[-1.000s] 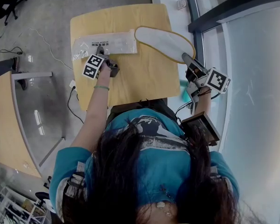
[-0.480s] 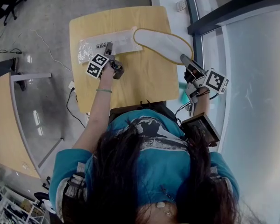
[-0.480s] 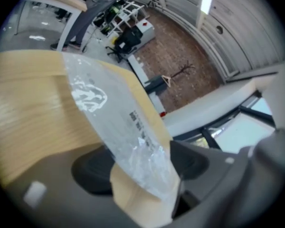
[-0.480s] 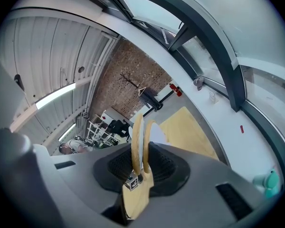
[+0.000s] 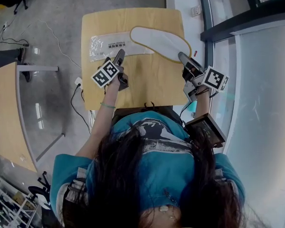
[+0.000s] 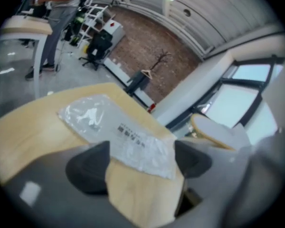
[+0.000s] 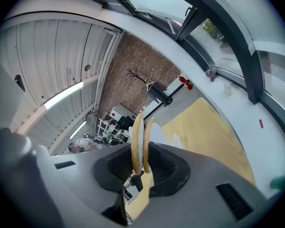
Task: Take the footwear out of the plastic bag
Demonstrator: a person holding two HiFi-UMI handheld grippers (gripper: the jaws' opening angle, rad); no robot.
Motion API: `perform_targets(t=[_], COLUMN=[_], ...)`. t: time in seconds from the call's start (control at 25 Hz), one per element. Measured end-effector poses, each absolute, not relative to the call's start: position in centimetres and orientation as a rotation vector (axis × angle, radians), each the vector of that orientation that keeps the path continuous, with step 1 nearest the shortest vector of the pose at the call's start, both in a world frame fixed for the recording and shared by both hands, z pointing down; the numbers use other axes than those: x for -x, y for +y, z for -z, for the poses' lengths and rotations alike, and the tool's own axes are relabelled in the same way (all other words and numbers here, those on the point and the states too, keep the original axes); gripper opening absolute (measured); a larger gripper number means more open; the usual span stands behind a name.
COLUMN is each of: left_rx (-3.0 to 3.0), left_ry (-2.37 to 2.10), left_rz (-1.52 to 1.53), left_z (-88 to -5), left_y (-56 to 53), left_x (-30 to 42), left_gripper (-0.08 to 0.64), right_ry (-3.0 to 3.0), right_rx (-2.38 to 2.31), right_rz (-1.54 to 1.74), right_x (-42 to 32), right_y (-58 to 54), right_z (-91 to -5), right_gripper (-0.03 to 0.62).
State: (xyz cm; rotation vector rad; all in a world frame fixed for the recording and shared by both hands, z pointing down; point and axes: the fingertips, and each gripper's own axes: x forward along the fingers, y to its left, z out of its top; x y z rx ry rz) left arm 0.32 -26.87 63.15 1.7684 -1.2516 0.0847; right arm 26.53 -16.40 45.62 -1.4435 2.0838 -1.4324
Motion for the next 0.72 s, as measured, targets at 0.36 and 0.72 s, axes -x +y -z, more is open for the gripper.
perform_targets(t=[0.36, 0.72], left_rx=[-2.045, -2.195], left_ry=[-1.215, -1.232], left_rz=[-0.173, -0.257], left_z=[-58.9, -56.2], left_y=[-24.7, -22.4], left_x=[1.1, 4.3], left_gripper=[0.413, 0.373], right_ry=[2.103, 1.865], right_rx=[1.187, 1.031], right_rz=[1.496, 1.64], right_x=[-20.2, -14.5], right_y=[-21.8, -25.6], right_z=[-48.4, -54.4], right_gripper=[0.08, 0.08])
